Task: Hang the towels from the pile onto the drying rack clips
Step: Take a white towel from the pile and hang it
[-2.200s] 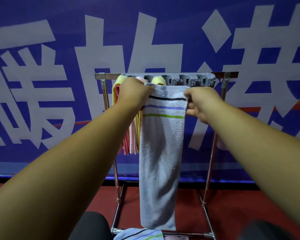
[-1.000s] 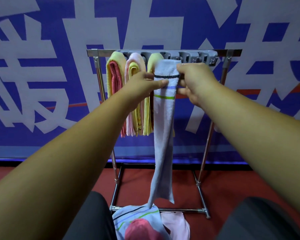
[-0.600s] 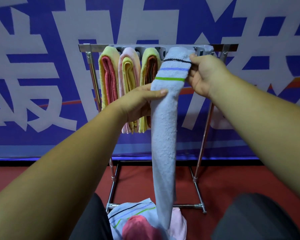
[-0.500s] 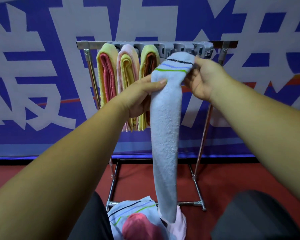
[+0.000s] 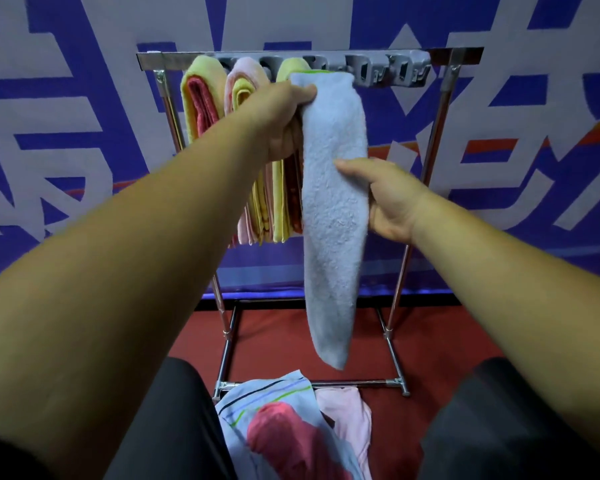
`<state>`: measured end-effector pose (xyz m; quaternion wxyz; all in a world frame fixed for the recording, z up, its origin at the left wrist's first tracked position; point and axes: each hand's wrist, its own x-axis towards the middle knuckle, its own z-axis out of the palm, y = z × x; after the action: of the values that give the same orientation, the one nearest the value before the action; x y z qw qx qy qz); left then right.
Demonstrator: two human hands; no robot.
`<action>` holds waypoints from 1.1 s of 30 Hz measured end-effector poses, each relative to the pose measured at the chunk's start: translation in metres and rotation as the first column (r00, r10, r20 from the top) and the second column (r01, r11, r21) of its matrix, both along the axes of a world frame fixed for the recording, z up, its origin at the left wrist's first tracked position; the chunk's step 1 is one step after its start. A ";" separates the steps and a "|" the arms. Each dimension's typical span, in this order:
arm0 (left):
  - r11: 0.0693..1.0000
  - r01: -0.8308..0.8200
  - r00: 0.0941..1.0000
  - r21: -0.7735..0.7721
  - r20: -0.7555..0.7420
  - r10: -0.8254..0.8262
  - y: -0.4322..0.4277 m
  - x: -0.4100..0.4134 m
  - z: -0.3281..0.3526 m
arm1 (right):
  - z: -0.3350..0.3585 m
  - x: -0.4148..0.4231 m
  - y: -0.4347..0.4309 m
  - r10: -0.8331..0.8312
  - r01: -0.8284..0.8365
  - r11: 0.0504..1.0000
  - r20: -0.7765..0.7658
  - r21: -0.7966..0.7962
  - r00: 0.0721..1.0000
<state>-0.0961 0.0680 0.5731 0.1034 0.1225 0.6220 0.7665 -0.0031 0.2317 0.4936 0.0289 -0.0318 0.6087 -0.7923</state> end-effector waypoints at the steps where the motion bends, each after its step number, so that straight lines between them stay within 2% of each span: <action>1: 1.000 -0.006 1.000 -0.013 -0.001 0.006 0.001 0.000 0.003 | 0.001 0.001 0.002 0.006 -0.006 1.000 -0.006 0.023 1.000; 7: 0.990 0.067 0.998 -0.123 -0.014 -0.069 0.022 0.011 0.005 | 0.010 0.011 0.008 0.040 -0.041 0.999 -0.053 -0.022 0.998; 9: 0.964 0.135 0.991 -0.230 0.022 -0.134 0.029 0.017 0.001 | 0.011 0.011 0.009 0.015 -0.019 0.997 -0.050 -0.074 0.999; 11: 0.901 0.151 0.988 -0.407 0.049 -0.143 0.032 0.019 -0.005 | 0.009 0.009 0.010 -0.010 0.006 0.993 -0.034 -0.116 0.999; 13: 0.832 0.125 0.992 -0.540 0.091 -0.090 0.033 0.015 -0.016 | 0.007 0.005 0.010 -0.062 0.062 0.988 0.003 -0.140 0.998; 16: 0.844 -0.004 0.985 -0.536 0.144 0.096 0.035 0.006 -0.040 | 0.002 -0.005 0.009 -0.204 0.220 0.958 0.103 -0.184 0.974; 17: 0.828 -0.040 0.984 -0.559 0.123 0.130 0.035 0.006 -0.046 | 0.000 -0.008 0.009 -0.246 0.271 0.940 0.140 -0.206 0.959; 20: 0.703 -0.156 0.986 -0.694 -0.064 0.156 0.031 0.009 -0.064 | -0.002 -0.017 0.007 -0.324 0.369 0.890 0.199 -0.268 0.925; 22: 0.671 -0.138 0.990 -0.728 -0.081 0.116 0.024 0.010 -0.075 | 0.002 -0.018 0.003 -0.328 0.376 0.884 0.206 -0.277 0.922; 24: 0.666 -0.012 1.000 -0.746 -0.004 0.014 0.021 0.013 -0.085 | 0.006 -0.022 0.000 -0.340 0.392 0.877 0.216 -0.277 0.915; 26: 0.643 0.086 0.991 -0.761 0.000 -0.133 0.026 0.020 -0.093 | 0.011 -0.026 -0.004 -0.367 0.419 0.869 0.223 -0.265 0.903; 29: 0.644 0.007 0.964 -0.765 -0.165 -0.206 0.043 0.024 -0.103 | 0.019 -0.029 -0.011 -0.396 0.457 0.852 0.259 -0.254 0.881; 32: 0.588 -0.317 0.894 -0.745 -0.441 -0.076 0.055 0.015 -0.107 | 0.030 -0.034 -0.010 -0.438 0.506 0.823 0.279 -0.259 0.855; 33: 0.570 -0.378 0.878 -0.730 -0.477 -0.028 0.057 0.010 -0.106 | 0.034 -0.035 -0.008 -0.441 0.513 0.815 0.284 -0.269 0.851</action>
<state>-0.0861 0.1251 0.4667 -0.0737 0.1667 0.9155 0.3585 -0.0378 0.2238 0.5275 -0.1138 0.2013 0.4467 -0.8643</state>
